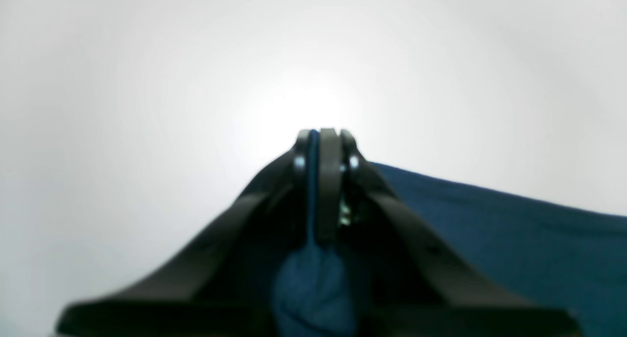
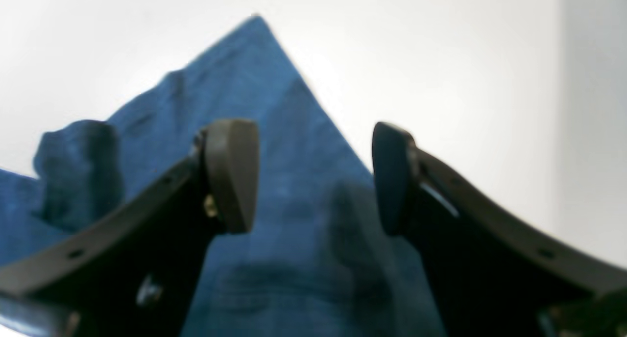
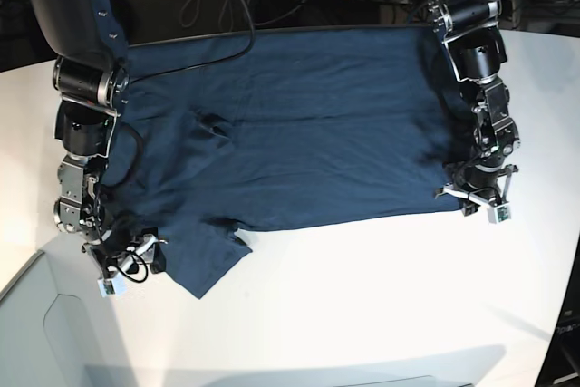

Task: Fold the T-shirt properly
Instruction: 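Grasp the shirt's side edges with both grippers at the hem corners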

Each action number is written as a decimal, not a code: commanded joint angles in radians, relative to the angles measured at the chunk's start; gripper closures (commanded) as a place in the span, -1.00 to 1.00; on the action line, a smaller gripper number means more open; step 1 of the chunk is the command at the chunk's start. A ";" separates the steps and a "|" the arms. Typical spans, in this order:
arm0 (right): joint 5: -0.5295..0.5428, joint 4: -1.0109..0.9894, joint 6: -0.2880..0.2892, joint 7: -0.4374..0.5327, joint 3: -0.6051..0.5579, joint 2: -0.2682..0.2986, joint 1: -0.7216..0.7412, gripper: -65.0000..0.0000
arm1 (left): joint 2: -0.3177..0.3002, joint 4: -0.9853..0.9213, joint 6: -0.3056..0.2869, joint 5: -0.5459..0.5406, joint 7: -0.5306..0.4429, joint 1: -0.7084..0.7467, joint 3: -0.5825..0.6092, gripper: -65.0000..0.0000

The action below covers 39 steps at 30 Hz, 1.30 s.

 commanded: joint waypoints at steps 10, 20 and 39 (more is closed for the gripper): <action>-0.199 -0.017 -0.112 0.184 0.004 0.012 -0.004 -0.06 | -0.011 0.009 0.002 0.009 0.022 0.016 0.000 1.00; -0.199 -0.039 -0.112 0.183 0.004 0.014 -0.050 -0.06 | -0.011 0.009 0.002 0.009 0.022 0.028 0.001 1.00; -0.197 0.070 -0.113 0.183 0.011 0.012 -0.084 1.00 | -0.004 0.173 0.002 0.009 0.034 0.074 0.001 1.00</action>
